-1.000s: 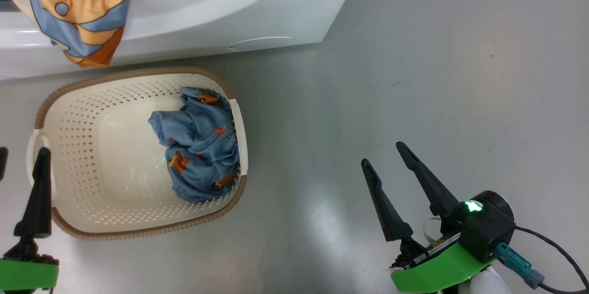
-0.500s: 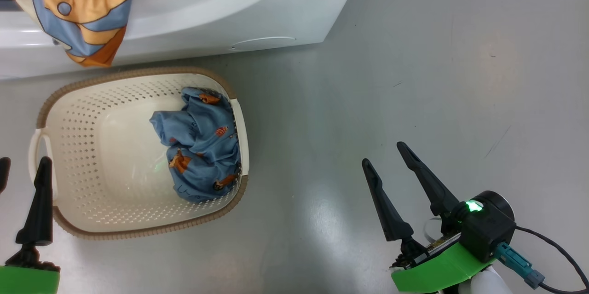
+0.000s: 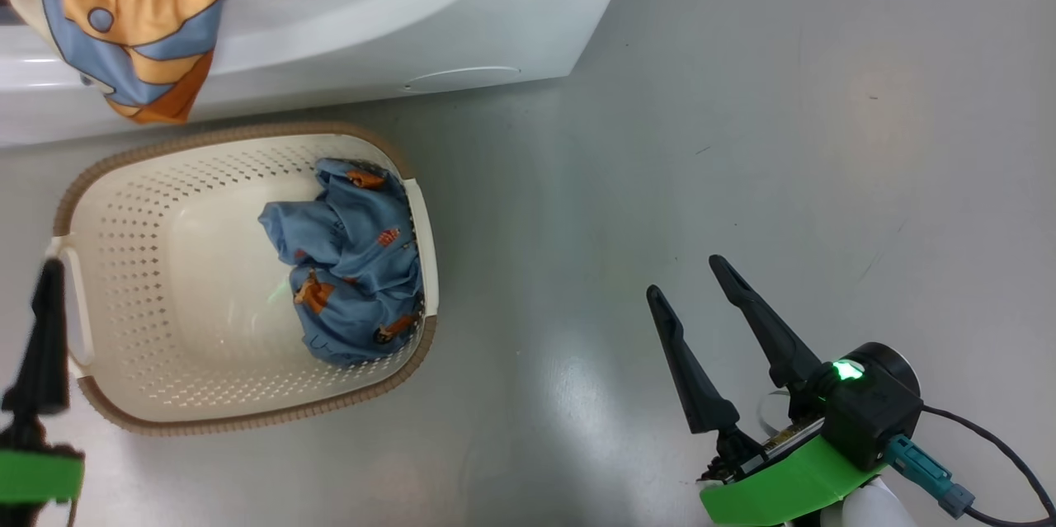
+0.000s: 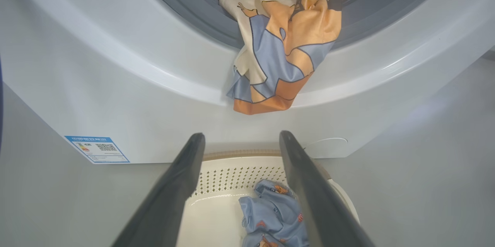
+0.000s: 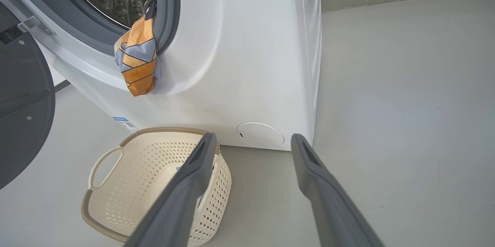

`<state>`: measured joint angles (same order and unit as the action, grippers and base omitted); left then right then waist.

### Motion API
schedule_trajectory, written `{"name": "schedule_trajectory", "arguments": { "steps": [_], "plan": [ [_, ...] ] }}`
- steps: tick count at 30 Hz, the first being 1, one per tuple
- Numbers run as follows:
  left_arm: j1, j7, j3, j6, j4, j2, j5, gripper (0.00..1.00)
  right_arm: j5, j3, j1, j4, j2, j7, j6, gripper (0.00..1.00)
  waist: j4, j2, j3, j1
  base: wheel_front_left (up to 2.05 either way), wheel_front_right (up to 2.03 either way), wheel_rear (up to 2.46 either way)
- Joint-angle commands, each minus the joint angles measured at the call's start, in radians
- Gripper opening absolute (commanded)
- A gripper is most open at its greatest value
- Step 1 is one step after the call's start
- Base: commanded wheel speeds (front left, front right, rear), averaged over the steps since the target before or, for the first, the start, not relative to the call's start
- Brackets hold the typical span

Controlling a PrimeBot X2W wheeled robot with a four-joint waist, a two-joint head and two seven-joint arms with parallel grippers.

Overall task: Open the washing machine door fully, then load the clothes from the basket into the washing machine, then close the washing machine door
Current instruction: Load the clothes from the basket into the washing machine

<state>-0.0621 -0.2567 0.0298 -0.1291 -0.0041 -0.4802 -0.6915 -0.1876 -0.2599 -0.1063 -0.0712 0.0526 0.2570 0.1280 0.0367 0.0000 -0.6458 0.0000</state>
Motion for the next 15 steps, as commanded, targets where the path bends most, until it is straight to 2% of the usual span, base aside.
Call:
{"name": "schedule_trajectory", "arguments": {
  "steps": [1,9,15],
  "plan": [
    [-0.040,-0.005,0.033,-0.002,-0.009,-0.045,-0.013,1.00,-0.006,-0.032,0.007,-0.022,-0.002,0.005,0.003,1.00,0.004,0.0000,-0.002,0.0000,0.00,0.00,0.00],
    [-0.174,-0.005,-0.051,-0.002,0.024,-0.106,-0.093,1.00,-0.011,-0.044,0.008,-0.024,-0.002,0.005,0.003,1.00,0.023,0.0000,-0.007,0.0000,0.00,0.00,0.00],
    [-0.298,-0.003,-0.160,-0.002,0.114,-0.199,-0.165,1.00,-0.017,-0.051,0.017,-0.030,-0.002,0.005,0.003,1.00,0.043,0.0000,-0.014,0.0000,0.00,0.00,0.00]
  ]
}}
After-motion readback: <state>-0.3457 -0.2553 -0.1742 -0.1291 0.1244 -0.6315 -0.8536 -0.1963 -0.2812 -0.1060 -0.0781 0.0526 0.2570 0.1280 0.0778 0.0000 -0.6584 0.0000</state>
